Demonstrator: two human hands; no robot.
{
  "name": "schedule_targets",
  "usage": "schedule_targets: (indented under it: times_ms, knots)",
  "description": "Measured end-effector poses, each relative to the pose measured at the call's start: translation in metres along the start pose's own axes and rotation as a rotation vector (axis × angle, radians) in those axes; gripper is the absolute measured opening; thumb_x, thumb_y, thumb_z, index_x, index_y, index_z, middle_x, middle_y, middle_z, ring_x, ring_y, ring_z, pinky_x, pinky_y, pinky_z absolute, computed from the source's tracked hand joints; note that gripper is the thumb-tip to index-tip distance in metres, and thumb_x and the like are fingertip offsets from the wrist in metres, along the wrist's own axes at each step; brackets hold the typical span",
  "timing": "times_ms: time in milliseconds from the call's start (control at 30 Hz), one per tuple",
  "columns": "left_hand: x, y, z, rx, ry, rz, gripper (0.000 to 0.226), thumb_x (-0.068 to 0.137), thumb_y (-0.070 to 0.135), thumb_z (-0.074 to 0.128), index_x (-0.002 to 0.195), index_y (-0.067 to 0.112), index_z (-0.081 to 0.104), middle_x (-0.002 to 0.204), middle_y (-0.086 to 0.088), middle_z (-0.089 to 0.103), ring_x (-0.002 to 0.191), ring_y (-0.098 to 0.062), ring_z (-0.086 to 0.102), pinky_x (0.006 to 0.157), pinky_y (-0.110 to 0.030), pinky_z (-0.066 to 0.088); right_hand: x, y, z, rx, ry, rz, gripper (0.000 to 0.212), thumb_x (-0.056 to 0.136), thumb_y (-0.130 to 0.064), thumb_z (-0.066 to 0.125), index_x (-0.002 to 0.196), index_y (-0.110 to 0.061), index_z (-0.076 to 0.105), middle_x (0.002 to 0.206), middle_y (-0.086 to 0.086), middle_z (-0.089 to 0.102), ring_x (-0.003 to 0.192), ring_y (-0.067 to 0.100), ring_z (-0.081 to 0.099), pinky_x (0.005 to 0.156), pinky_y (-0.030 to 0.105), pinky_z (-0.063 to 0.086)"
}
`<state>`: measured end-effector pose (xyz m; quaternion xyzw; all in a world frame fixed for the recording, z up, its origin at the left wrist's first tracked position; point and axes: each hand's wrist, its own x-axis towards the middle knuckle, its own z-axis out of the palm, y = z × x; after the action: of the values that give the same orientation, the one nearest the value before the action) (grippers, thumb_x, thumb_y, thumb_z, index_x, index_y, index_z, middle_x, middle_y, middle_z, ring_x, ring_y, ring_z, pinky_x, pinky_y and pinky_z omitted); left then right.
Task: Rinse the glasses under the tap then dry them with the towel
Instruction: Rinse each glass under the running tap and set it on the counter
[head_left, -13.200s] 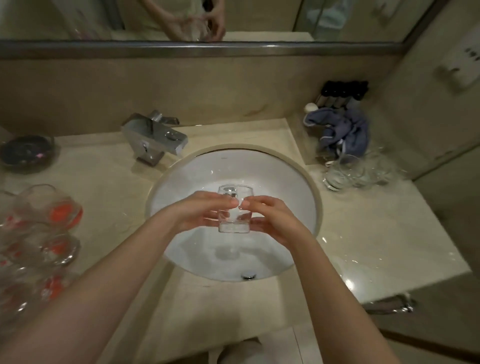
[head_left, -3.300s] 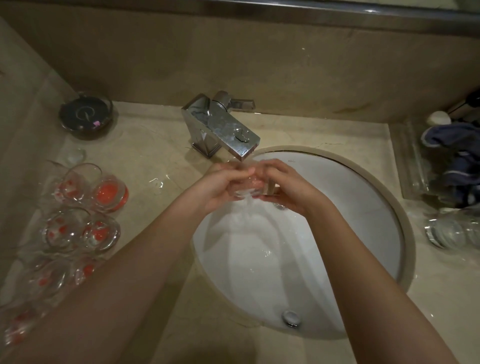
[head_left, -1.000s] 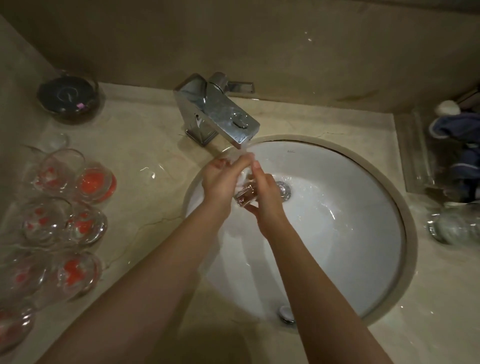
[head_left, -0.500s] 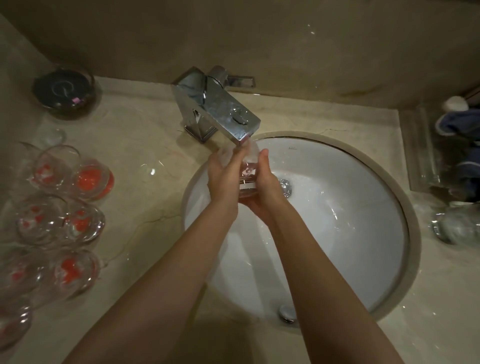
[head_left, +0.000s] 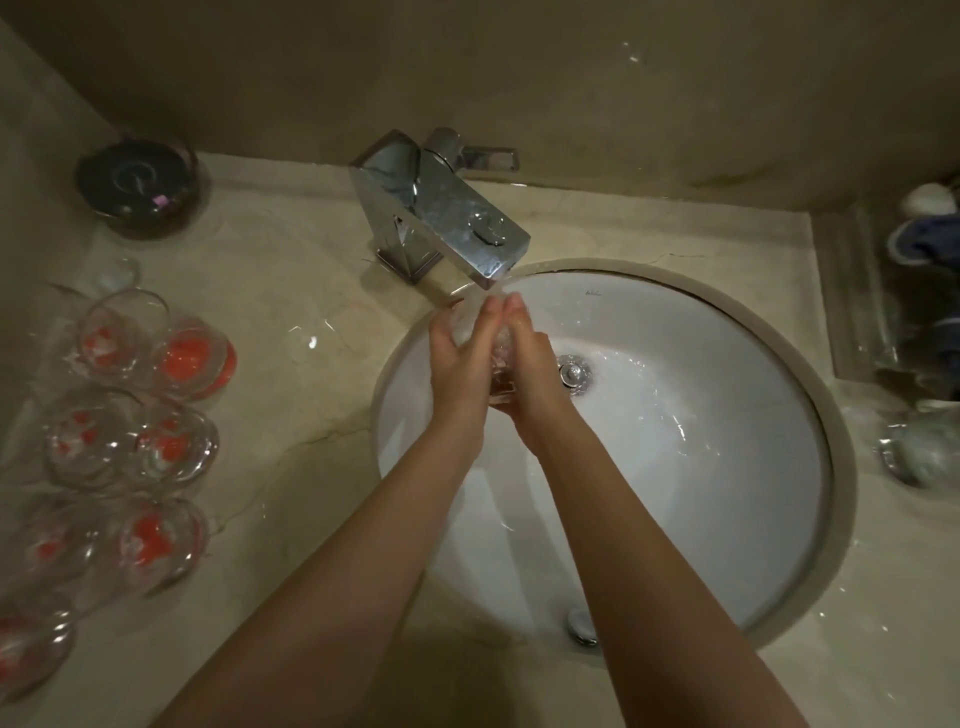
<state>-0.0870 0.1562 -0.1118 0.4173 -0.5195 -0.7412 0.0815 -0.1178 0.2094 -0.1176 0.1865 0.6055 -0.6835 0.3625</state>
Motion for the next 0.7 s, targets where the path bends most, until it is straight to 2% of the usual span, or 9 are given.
schedule_targets:
  times_ms: [67, 133, 233, 300, 367, 433, 567, 633, 700]
  knots:
    - [0.002, -0.001, -0.003, -0.041, -0.062, 0.001, 0.046, 0.089, 0.035, 0.068, 0.132, 0.027, 0.053, 0.115, 0.003, 0.069, 0.098, -0.012, 0.070, 0.084, -0.031, 0.055, 0.000, -0.003, -0.004, 0.117, -0.059, 0.057, 0.071, 0.088, -0.072, 0.039, 0.116, -0.012, 0.065, 0.113, 0.015, 0.070, 0.098, 0.028, 0.070, 0.086, 0.043, 0.055]
    - [0.005, 0.000, -0.008, -0.110, -0.135, -0.028, 0.056, 0.079, 0.038, 0.074, 0.132, 0.029, 0.056, 0.118, 0.000, 0.070, 0.102, -0.017, 0.070, 0.088, -0.036, 0.056, -0.003, -0.008, -0.009, 0.265, -0.134, 0.115, 0.066, 0.094, -0.067, 0.031, 0.117, -0.014, 0.064, 0.113, 0.011, 0.070, 0.097, 0.025, 0.069, 0.085, 0.042, 0.054]
    - [0.008, -0.002, -0.009, -0.057, -0.137, -0.029, 0.068, 0.072, 0.046, 0.076, 0.134, 0.029, 0.053, 0.120, -0.003, 0.069, 0.099, -0.020, 0.071, 0.085, -0.040, 0.058, -0.002, -0.008, -0.004, 0.065, -0.024, 0.071, 0.066, 0.086, -0.071, 0.046, 0.125, -0.018, 0.048, 0.116, 0.007, 0.066, 0.098, 0.022, 0.069, 0.073, 0.041, 0.057]
    - [0.006, -0.001, -0.005, -0.036, -0.074, -0.010, 0.069, 0.072, 0.049, 0.074, 0.134, 0.029, 0.052, 0.116, -0.002, 0.070, 0.096, -0.018, 0.072, 0.080, -0.037, 0.058, -0.004, -0.007, 0.002, -0.017, 0.030, -0.006, 0.076, 0.076, -0.074, 0.057, 0.121, -0.013, 0.050, 0.113, 0.011, 0.066, 0.097, 0.026, 0.070, 0.082, 0.047, 0.058]
    - [0.009, -0.001, -0.003, -0.056, -0.053, -0.021, 0.070, 0.069, 0.057, 0.069, 0.131, 0.029, 0.055, 0.120, 0.000, 0.068, 0.103, -0.017, 0.069, 0.087, -0.037, 0.056, -0.003, -0.006, 0.001, 0.096, -0.027, 0.037, 0.078, 0.078, -0.076, 0.050, 0.117, -0.009, 0.061, 0.113, 0.016, 0.069, 0.102, 0.032, 0.069, 0.091, 0.051, 0.054]
    - [0.013, 0.003, -0.005, -0.058, -0.101, -0.068, 0.067, 0.071, 0.060, 0.065, 0.130, 0.028, 0.058, 0.122, -0.002, 0.068, 0.106, -0.022, 0.068, 0.092, -0.042, 0.055, -0.006, -0.008, -0.003, 0.215, -0.058, 0.102, 0.069, 0.091, -0.070, 0.035, 0.109, -0.011, 0.066, 0.110, 0.012, 0.070, 0.102, 0.030, 0.067, 0.094, 0.045, 0.052]
    - [0.015, -0.001, -0.011, 0.028, -0.118, -0.030, 0.045, 0.085, 0.050, 0.060, 0.121, 0.023, 0.061, 0.113, -0.007, 0.070, 0.100, -0.027, 0.070, 0.086, -0.046, 0.058, -0.005, 0.001, -0.007, -0.035, -0.030, 0.032, 0.061, 0.090, -0.072, 0.035, 0.100, -0.021, 0.068, 0.098, 0.006, 0.073, 0.090, 0.020, 0.070, 0.075, 0.034, 0.052]
    - [0.014, -0.002, -0.012, 0.038, -0.128, -0.025, 0.042, 0.086, 0.050, 0.062, 0.120, 0.024, 0.061, 0.114, -0.005, 0.070, 0.102, -0.026, 0.069, 0.088, -0.041, 0.057, -0.007, 0.004, -0.003, -0.049, -0.003, 0.031, 0.067, 0.089, -0.074, 0.035, 0.098, -0.018, 0.070, 0.099, 0.009, 0.074, 0.089, 0.024, 0.071, 0.079, 0.040, 0.056]
    - [0.013, -0.001, -0.014, -0.004, -0.180, -0.063, 0.054, 0.076, 0.055, 0.067, 0.121, 0.026, 0.062, 0.115, -0.003, 0.071, 0.101, -0.023, 0.070, 0.090, -0.040, 0.056, -0.009, 0.004, -0.003, 0.072, -0.019, 0.086, 0.069, 0.091, -0.073, 0.030, 0.101, -0.017, 0.070, 0.103, 0.014, 0.073, 0.093, 0.028, 0.072, 0.083, 0.046, 0.057]
